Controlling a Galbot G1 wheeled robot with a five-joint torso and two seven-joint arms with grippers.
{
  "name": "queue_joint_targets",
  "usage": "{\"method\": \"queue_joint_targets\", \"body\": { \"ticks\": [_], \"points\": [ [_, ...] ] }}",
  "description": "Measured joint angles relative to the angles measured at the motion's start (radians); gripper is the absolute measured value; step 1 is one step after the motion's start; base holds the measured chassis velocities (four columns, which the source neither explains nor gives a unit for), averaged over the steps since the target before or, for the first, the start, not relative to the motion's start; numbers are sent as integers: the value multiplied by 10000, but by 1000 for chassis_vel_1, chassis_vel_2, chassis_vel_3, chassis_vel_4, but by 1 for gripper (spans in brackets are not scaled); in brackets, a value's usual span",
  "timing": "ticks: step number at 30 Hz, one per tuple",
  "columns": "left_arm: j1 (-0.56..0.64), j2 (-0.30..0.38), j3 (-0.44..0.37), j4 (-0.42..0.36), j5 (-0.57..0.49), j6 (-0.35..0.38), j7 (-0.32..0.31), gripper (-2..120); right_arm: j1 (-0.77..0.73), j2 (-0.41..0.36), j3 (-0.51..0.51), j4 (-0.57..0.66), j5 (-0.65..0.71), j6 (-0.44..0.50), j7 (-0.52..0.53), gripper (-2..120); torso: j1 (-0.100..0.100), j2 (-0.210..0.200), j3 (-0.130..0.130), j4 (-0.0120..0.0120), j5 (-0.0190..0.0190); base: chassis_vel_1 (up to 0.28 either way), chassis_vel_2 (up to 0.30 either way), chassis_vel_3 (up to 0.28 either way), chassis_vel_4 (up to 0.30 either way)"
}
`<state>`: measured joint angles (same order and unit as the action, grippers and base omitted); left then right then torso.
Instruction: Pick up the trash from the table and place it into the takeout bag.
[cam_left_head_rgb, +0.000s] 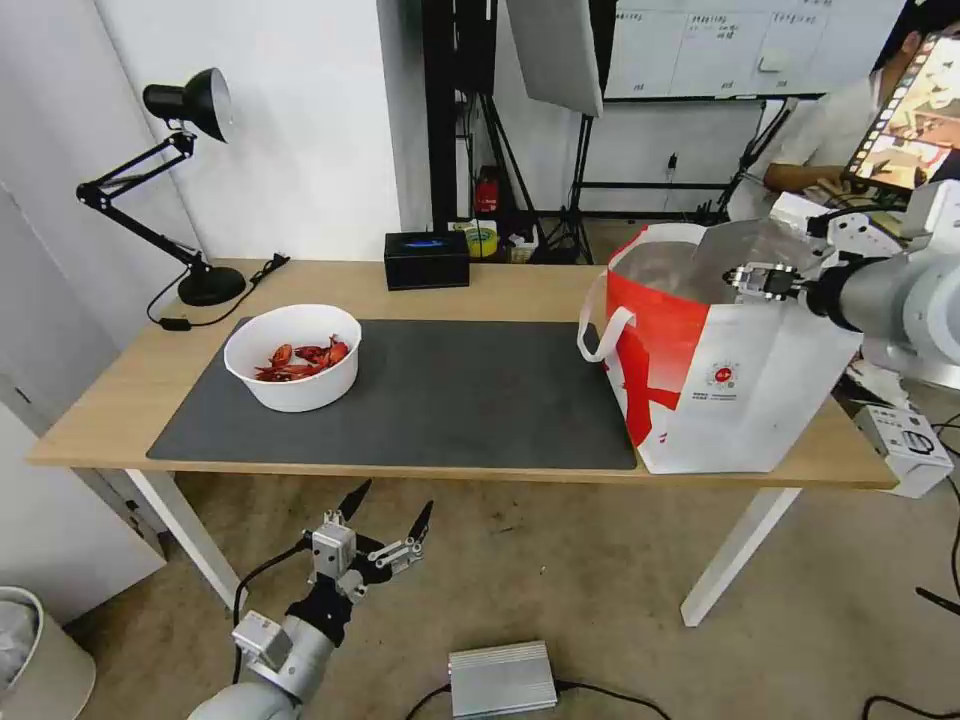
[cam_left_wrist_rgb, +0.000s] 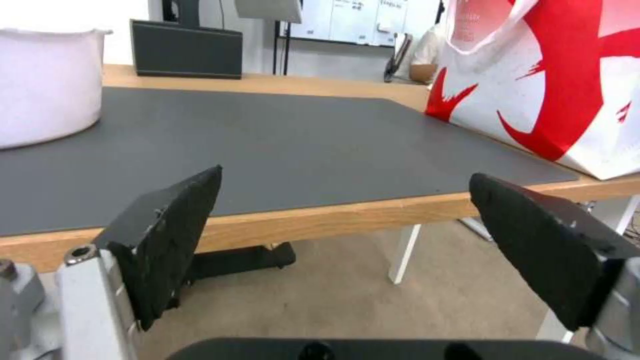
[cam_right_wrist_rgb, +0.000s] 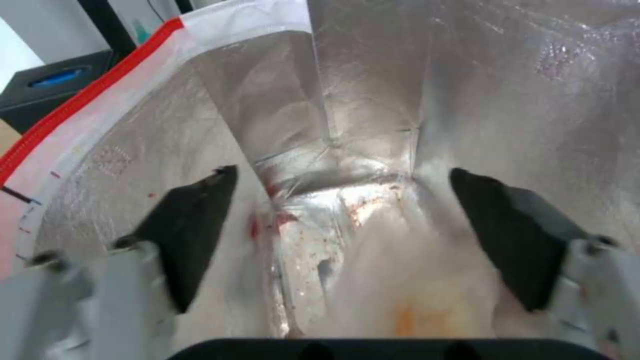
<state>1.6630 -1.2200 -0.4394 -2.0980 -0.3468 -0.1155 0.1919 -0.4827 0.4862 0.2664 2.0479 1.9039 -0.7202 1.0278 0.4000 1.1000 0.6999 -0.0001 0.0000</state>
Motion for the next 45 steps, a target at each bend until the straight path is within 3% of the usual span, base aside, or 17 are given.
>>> {"method": "queue_joint_targets", "body": {
  "ticks": [4,10,14,16,17,18,20,21,26,28,32,36,45],
  "points": [
    [-20,-2,46,19,-3,0,0,100,43,-26,-5,-24,-13,0,-27,99,-1,0,0,0,0,0,0,0,0],
    [-23,-21,80,35,4,0,0,100,47,-27,-15,-20,-28,0,-56,100,0,0,0,0,0,0,0,0,0],
    [-6,-26,65,36,11,0,0,100,-49,6,-17,-4,-621,124,-681,100,-1,0,0,0,-1,0,0,0,0],
    [7,-29,43,39,12,-3,0,100,-212,7,-3,85,-1396,419,-1459,100,0,0,1,1,0,0,0,0,0],
    [14,-38,34,51,17,-7,0,100,-383,32,-1,218,-2503,856,-2358,100,-1,0,0,0,-1,0,0,0,0],
    [14,-38,34,51,17,-7,0,100,-383,32,-1,218,-2503,856,-2358,100,-1,0,0,0,-1,0,0,0,0],
    [21,-47,25,51,23,-11,0,100,-536,70,-3,319,-3453,1400,-3333,100,0,0,0,0,-1,0,0,0,0],
    [24,-53,0,50,26,-13,0,100,-779,77,-3,476,-4519,2119,-4463,100,0,0,1,1,-1,0,0,0,0],
    [28,-46,-69,48,25,-14,0,100,-1312,56,41,939,-5850,3365,-5850,100,0,0,0,1,-2,0,0,0,0],
    [32,-36,-153,47,-1,-16,-2,100,-2238,114,192,1476,-6831,4252,-6637,100,-1,0,0,1,-3,0,0,0,0],
    [27,-39,-228,44,-23,-20,-5,100,-3095,337,191,1862,-7547,4747,-6864,100,-1,0,0,-1,-2,0,0,0,0],
    [2,-36,-378,46,-53,-25,-8,100,-4536,1269,-169,2077,-8957,5605,-7073,100,-1,0,0,4,-3,0,0,0,0],
    [-39,118,-557,59,-83,-25,7,100,-6370,1942,-312,2095,-10468,6263,-7577,100,-1,0,0,0,-1,0,0,0,0]
  ]
}}
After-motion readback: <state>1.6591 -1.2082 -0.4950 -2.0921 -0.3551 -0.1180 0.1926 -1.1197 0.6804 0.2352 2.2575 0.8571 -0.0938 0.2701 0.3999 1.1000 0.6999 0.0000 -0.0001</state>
